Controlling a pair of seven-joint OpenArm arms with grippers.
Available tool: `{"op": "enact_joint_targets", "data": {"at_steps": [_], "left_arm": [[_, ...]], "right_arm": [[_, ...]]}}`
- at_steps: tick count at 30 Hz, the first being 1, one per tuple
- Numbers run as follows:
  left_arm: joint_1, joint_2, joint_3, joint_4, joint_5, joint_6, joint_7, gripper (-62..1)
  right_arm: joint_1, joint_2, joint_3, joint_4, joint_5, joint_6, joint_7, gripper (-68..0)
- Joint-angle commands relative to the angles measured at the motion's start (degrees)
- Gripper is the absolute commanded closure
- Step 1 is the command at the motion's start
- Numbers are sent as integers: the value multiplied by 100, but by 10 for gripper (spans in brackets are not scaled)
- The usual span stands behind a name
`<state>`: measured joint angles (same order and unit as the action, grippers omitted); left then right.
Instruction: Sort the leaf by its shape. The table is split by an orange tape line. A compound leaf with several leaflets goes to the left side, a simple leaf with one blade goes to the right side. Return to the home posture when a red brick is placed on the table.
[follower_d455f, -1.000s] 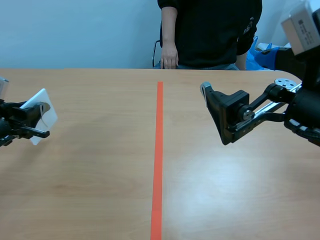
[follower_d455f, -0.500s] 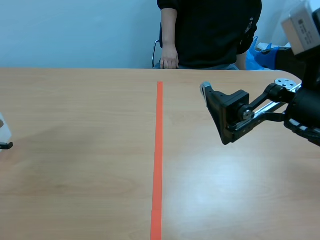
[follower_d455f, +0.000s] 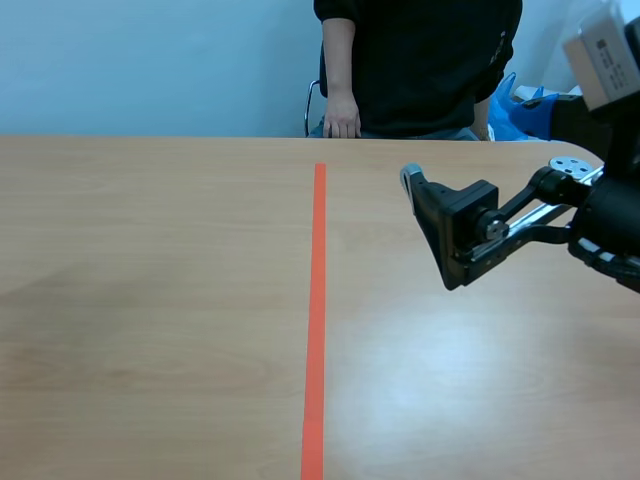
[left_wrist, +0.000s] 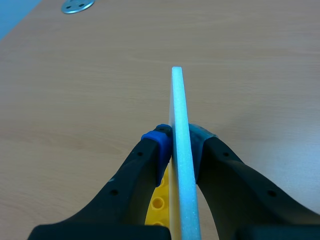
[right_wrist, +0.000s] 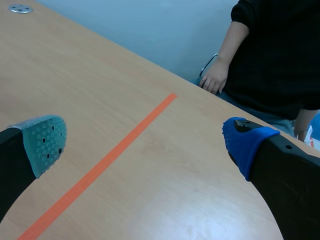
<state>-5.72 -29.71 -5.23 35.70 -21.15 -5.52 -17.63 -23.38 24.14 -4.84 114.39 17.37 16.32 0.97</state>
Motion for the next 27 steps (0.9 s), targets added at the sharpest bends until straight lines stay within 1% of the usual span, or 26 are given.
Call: {"op": "enact_joint_targets", "data": {"at_steps": [1, 3, 5, 9, 11, 13, 14, 17, 20, 23, 27], "left_arm": [[-66, -44, -59, 109, -57, 48, -98, -109], [-66, -42, -59, 109, -52, 48, -98, -173], [-66, -46, -59, 109, -52, 50, -98, -252], [-66, -46, -59, 109, -50, 48, -98, -453], [-66, -48, -59, 109, -50, 48, -98, -542], [-66, -48, -59, 111, -52, 48, -101, -591], [-66, -48, -59, 125, -52, 48, -101, -603], [-46, -66, -59, 262, -52, 48, -94, -603], [111, -114, -59, 695, -57, 44, -35, -603], [485, -197, -59, 1515, -59, 7, -2, -603], [1137, -289, -63, 2933, -74, -140, 118, -602]], "right_arm": [[52, 28, 70, 144, 61, -2, 85, -653], [55, 28, 70, 144, 61, -2, 85, -653], [57, 28, 70, 144, 61, -2, 85, -653], [70, 28, 76, 144, 61, -4, 87, -653], [70, 28, 76, 144, 61, -4, 87, -653], [70, 28, 76, 144, 61, -4, 85, -653], [70, 28, 76, 144, 61, -4, 85, -653], [70, 28, 76, 144, 61, -4, 85, -653], [68, 28, 81, 144, 59, -4, 83, -653], [68, 28, 81, 144, 59, -4, 83, -653], [68, 28, 81, 144, 59, -4, 85, -653]]}}
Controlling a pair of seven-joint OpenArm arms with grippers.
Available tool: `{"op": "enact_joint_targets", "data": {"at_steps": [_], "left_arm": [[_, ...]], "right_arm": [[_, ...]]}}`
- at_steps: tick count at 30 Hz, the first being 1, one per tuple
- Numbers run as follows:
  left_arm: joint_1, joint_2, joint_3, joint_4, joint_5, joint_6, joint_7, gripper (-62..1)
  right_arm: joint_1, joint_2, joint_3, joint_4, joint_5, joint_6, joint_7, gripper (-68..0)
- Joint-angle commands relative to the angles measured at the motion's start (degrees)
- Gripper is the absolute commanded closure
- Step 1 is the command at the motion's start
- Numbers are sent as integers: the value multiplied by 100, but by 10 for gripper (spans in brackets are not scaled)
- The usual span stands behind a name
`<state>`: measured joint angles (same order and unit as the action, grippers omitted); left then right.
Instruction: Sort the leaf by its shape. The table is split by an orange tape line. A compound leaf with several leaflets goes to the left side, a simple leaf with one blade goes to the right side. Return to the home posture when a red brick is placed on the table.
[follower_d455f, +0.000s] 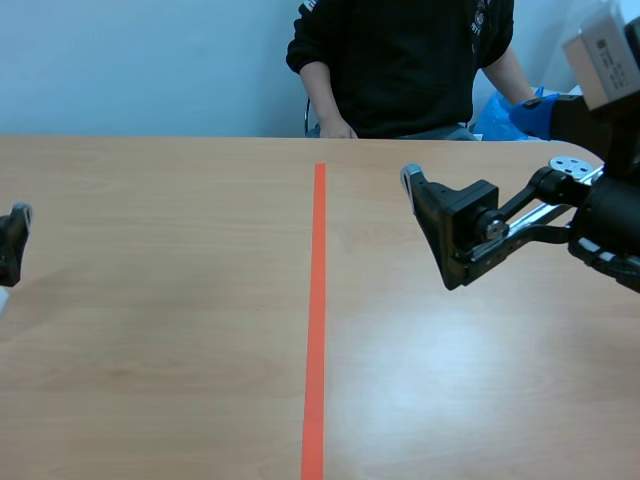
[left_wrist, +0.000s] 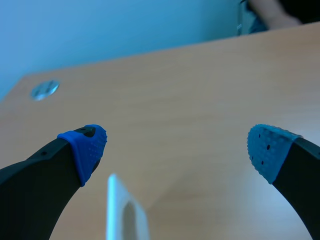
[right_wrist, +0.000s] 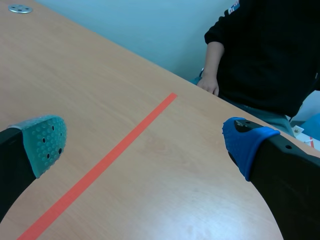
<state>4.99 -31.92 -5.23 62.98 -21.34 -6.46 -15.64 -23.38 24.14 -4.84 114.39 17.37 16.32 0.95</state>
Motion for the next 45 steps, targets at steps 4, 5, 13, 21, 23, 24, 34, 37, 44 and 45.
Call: {"op": "enact_joint_targets", "data": {"at_steps": [4, 5, 13, 21, 23, 24, 34, 37, 44, 45], "left_arm": [[669, -59, -63, 1589, -55, -365, 76, -602], [804, -50, -63, 1897, -55, -476, 120, -602], [1797, -46, -57, 3637, -55, -929, 227, -602], [2299, 0, -57, 4380, -52, -1145, 378, -602], [2330, 35, -57, 4507, -52, -1235, 457, -602], [2345, 59, -57, 4577, -52, -1263, 481, -602], [2371, 142, -46, 4815, -52, -1283, 516, -602], [2371, 142, -46, 4815, -52, -1283, 516, -602], [2371, 142, -46, 4813, -52, -1281, 498, -602], [2371, 142, -46, 4809, -52, -1281, 494, -602]], "right_arm": [[63, 28, 81, 144, 59, -4, 74, -653], [63, 31, 81, 144, 59, -4, 61, -653], [52, 31, 199, 144, 61, -2, 66, -653], [50, 33, 264, 144, 63, -2, 61, -653], [48, 33, 264, 144, 63, -2, 59, -653], [48, 33, 264, 144, 63, -2, 57, -653], [48, 33, 264, 144, 63, -2, 42, -653], [48, 33, 264, 144, 63, -2, 42, -653], [50, 33, 264, 144, 63, -2, 44, -653], [50, 33, 264, 144, 63, -2, 44, -653]]}}
